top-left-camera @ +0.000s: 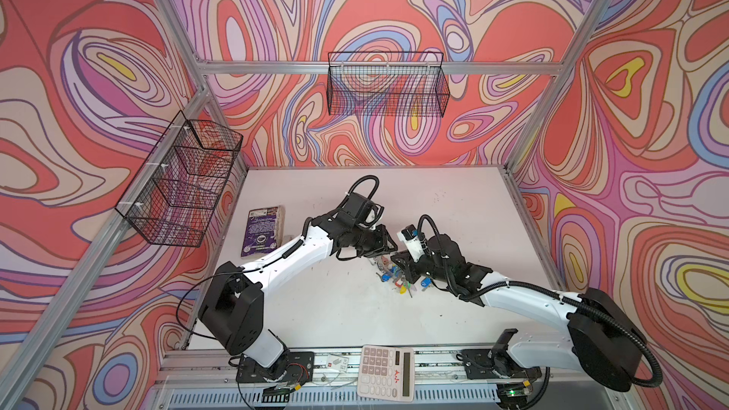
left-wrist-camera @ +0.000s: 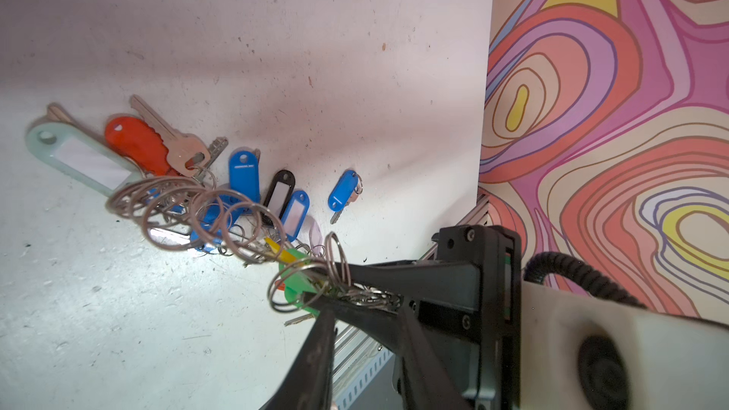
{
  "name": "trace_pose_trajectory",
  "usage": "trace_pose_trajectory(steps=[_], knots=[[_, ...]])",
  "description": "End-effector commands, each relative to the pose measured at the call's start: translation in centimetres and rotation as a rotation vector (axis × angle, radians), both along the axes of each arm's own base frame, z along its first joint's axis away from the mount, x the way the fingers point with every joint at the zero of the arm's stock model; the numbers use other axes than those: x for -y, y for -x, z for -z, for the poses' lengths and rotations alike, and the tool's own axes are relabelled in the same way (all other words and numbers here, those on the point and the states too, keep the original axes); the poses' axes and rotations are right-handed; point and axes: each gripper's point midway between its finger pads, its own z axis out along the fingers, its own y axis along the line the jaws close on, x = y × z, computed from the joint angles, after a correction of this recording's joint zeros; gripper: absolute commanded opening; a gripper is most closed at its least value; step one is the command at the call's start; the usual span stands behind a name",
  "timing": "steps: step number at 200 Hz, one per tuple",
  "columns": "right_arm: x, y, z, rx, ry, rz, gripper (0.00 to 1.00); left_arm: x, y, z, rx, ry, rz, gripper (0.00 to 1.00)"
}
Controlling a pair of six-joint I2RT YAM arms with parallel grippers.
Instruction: Put the keys on the keyring
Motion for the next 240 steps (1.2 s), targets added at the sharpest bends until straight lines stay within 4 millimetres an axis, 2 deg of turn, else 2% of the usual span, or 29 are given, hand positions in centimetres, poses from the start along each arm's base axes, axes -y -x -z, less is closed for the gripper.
trace_pose_trajectory(steps=[1, 86, 139, 165, 240], knots=[[-0.7, -0.4, -2.0, 0.065, -0.035, -0.013, 0.0, 0.3, -0.9, 0.5, -0.009, 0.001, -0.038, 0.29], [-0.6, -0.2, -1.8, 0.061, -0.036, -0.015, 0.0, 1.0, -1.2, 0.8, -0.014, 0.01, -0.042, 0.29], [-0.6, 0.0, -1.7, 0.058, -0.038, -0.018, 0.0, 1.2, -1.3, 0.3, 0.007, -0.013, -0.023, 0.19], [-0.6, 0.0, -1.5, 0.053, -0.035, -0.018, 0.0, 1.6, -1.1, -0.2, 0.033, -0.025, 0.005, 0.19], [-0.6, 0.0, -1.6, 0.055, -0.035, -0.022, 0.0, 1.0, -1.2, 0.4, 0.042, -0.092, 0.002, 0.23]])
